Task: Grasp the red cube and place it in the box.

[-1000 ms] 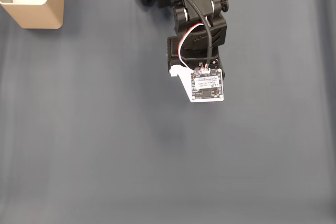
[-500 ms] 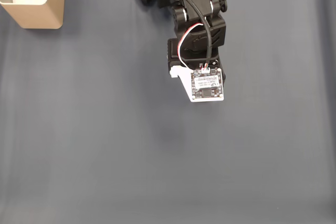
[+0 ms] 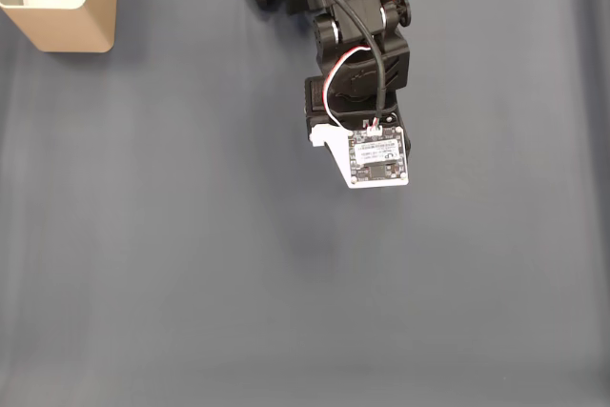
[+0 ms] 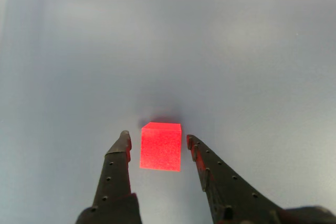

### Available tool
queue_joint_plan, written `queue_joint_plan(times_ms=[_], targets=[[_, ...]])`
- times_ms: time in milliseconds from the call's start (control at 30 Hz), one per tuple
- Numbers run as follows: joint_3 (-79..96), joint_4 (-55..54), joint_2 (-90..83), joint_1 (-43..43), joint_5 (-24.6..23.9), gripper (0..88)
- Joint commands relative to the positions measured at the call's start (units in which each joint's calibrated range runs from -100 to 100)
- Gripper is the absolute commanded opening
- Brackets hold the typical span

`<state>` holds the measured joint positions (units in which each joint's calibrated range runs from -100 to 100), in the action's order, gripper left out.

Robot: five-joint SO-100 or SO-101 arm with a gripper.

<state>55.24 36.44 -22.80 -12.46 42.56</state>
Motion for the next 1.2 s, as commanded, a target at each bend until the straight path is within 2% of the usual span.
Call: queue_joint_plan(times_ms=[0, 1167], targets=[[-0.23, -1.03, 0.01, -0.32, 0.15, 24.9], [5.8, -2.67, -5.45, -1.1, 0.78, 21.7]])
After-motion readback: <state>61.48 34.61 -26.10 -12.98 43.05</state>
